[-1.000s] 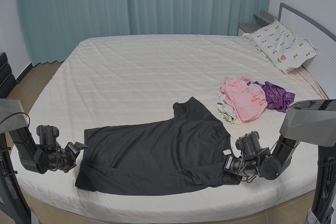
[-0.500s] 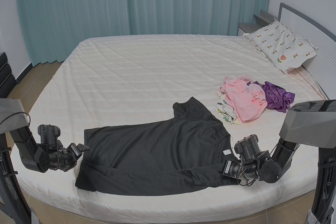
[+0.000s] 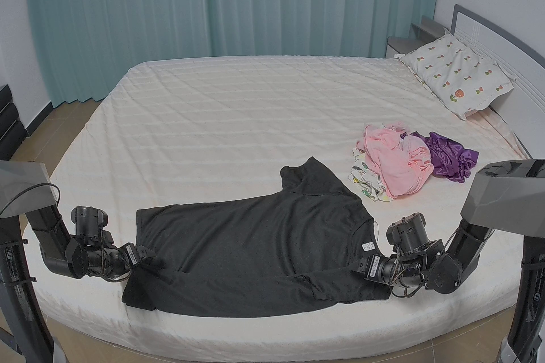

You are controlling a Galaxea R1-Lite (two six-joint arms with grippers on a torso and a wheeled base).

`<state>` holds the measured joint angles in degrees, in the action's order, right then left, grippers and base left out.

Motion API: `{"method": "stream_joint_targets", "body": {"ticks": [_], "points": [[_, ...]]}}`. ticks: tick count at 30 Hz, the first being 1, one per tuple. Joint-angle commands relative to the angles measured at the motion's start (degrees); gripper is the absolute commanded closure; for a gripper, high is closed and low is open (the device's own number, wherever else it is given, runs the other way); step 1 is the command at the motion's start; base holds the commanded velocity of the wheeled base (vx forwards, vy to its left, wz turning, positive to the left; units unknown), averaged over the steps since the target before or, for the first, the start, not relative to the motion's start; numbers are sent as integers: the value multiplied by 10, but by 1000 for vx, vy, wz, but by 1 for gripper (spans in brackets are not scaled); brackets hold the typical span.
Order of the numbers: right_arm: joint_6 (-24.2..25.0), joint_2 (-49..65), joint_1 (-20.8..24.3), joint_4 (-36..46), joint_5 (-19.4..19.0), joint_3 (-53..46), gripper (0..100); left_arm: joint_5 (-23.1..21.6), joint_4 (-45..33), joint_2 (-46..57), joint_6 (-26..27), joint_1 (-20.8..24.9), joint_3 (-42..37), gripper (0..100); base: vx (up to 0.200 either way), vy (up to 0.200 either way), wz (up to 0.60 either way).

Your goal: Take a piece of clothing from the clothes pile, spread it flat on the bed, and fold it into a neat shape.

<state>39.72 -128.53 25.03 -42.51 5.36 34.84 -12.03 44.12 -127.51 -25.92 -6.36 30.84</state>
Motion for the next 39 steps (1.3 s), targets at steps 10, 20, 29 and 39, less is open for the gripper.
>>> {"method": "stream_joint_targets", "body": {"ticks": [10, 20, 29, 39], "points": [[-11, 1, -21, 0, -7, 4, 0, 24, -1, -17, -4, 10, 7, 100, 0, 0, 0], [-69, -19, -31, -20, -55, 26, 0, 44, 0, -8, -46, 2, -1, 100, 0, 0, 0], [-93, -57, -32, -20, -72, 61, 0, 40, 5, -8, -53, 1, -14, 100, 0, 0, 0], [-128, -57, -45, -21, -109, 56, 0, 39, 5, -9, -53, 1, -18, 100, 0, 0, 0]]}}
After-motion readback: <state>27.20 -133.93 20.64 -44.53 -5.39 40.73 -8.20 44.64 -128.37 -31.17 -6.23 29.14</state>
